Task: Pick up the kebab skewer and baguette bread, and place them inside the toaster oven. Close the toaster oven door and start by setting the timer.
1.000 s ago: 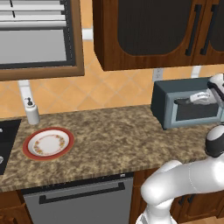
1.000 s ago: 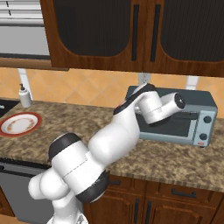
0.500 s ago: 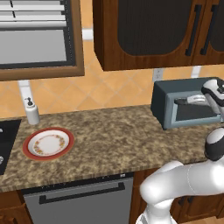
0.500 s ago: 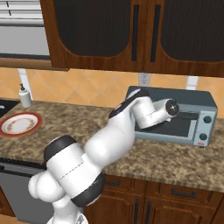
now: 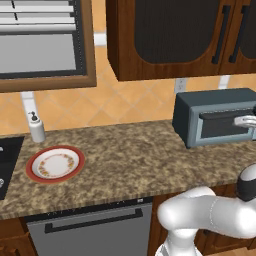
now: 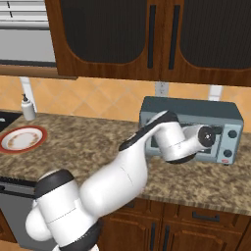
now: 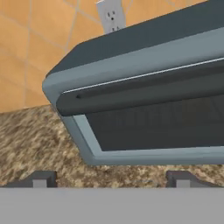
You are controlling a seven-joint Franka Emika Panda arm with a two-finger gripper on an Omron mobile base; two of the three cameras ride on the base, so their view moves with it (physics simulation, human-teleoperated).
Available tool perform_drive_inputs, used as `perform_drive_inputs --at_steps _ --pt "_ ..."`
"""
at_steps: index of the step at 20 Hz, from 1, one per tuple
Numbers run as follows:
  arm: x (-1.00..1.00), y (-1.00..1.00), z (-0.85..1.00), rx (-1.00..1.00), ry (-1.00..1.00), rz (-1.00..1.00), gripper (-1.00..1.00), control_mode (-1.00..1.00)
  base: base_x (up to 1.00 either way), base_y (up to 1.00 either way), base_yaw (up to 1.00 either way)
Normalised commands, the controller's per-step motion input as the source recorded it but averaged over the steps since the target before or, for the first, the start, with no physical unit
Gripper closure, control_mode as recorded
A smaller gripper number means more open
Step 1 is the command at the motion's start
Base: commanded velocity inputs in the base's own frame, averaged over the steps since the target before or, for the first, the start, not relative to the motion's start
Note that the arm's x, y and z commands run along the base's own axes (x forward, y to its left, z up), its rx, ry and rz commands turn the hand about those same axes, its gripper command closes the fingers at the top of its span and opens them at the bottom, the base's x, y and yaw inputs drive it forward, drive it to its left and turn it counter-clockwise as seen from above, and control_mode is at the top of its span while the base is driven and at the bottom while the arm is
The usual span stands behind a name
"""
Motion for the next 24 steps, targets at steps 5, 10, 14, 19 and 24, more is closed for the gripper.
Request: perform_drive_inputs --at_steps 5,10,14,19,24 --pt "-0.35 -0.69 0.23 0.17 0.06 -0.25 -1.0 -1.0 0.0 0.0 0.0" --pt "0.0 -0.81 0.05 0.14 0.07 -0.25 -1.0 -1.0 0.0 0.0 0.0" --pt "0.01 -0.94 -0.19 0.03 0.0 -0.14 -1.0 -1.0 0.0 0.0 0.0" --pt "0.01 -0.5 -0.64 0.04 -0.02 -0.1 -1.0 -1.0 0.0 0.0 0.0" --pt "0.21 -0.4 -0.17 0.18 -0.01 -0.1 -1.0 -1.0 0.0 0.0 0.0"
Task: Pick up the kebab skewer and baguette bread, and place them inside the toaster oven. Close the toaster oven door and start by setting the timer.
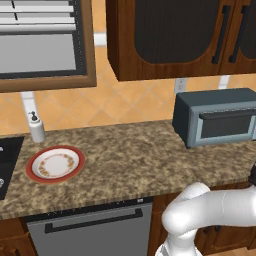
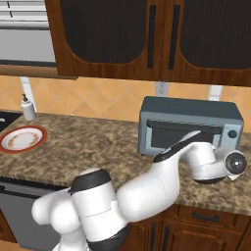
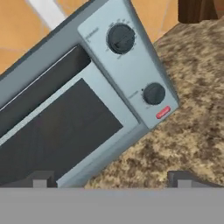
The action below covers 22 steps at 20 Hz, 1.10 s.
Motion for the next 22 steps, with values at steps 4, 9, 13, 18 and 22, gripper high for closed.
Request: perform_drive_inputs --at_steps 4,9,13,18,22 --pt "0.22 -0.57 -0.02 0.16 0.0 -0.1 -1.0 -1.0 0.0 0.0 0.0" --pt "0.23 -0.14 -0.27 0.08 0.0 -0.13 -1.0 -1.0 0.0 0.0 0.0" --pt "0.26 0.0 -0.32 0.09 0.0 -0.15 -1.0 -1.0 0.0 0.0 0.0" --pt "0.31 -0.01 -0.23 0.08 -0.03 -0.15 -1.0 -1.0 0.0 0.0 0.0" --pt "0.27 -0.29 -0.04 0.09 -0.07 -0.06 -1.0 -1.0 0.0 0.0 0.0"
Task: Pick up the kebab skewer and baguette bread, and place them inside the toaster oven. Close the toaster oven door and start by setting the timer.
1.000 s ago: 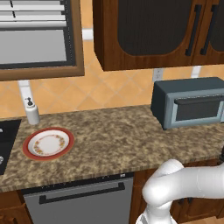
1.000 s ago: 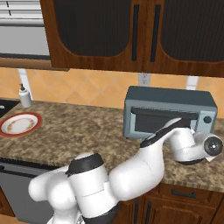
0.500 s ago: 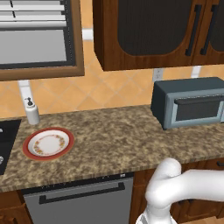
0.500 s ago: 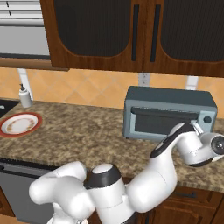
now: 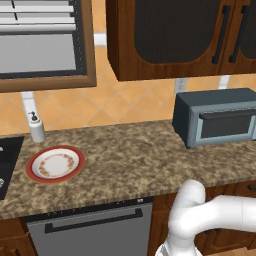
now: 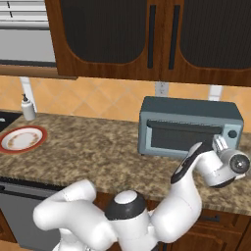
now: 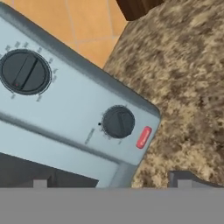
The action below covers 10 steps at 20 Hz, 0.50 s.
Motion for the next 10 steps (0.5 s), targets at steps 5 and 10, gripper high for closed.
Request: perform_drive_inputs --at_steps 5,10 --pt "0.23 -0.38 -0.02 0.13 -0.11 0.0 -1.0 -1.0 0.0 0.0 0.0" --pt "0.13 -0.23 -0.1 0.13 -0.09 0.0 -1.0 -1.0 0.0 0.0 0.0"
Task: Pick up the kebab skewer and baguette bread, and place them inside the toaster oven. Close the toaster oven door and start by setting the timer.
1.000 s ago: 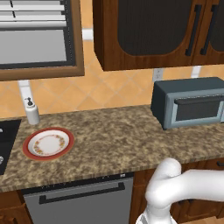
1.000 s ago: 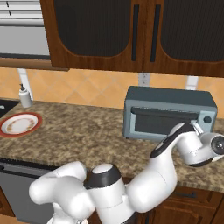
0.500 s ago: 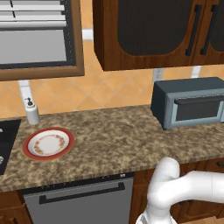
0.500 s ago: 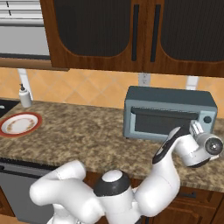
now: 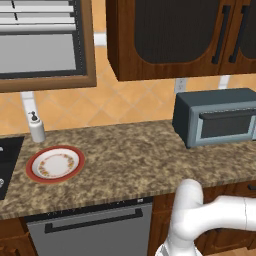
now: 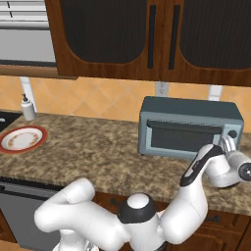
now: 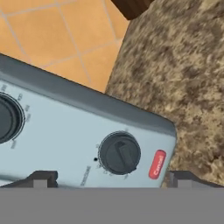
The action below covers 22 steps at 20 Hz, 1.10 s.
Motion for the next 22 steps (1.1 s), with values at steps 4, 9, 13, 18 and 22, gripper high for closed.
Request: perform_drive_inputs --at_steps 4,9,13,18,22 --pt "0.11 -0.03 -0.15 0.06 -0.1 -0.01 -1.0 -1.0 0.0 0.0 0.0" --pt "0.14 0.04 -0.23 0.01 -0.11 -0.02 -1.0 -1.0 0.0 0.0 0.0" --pt "0.36 0.04 -0.1 0.0 -0.13 -0.03 -1.0 -1.0 0.0 0.0 0.0" --pt "0.41 -0.05 -0.02 0.0 -0.09 -0.03 -1.0 -1.0 0.0 0.0 0.0" --pt "0.22 -0.26 -0.12 0.0 -0.06 -0.01 -1.0 -1.0 0.0 0.0 0.0"
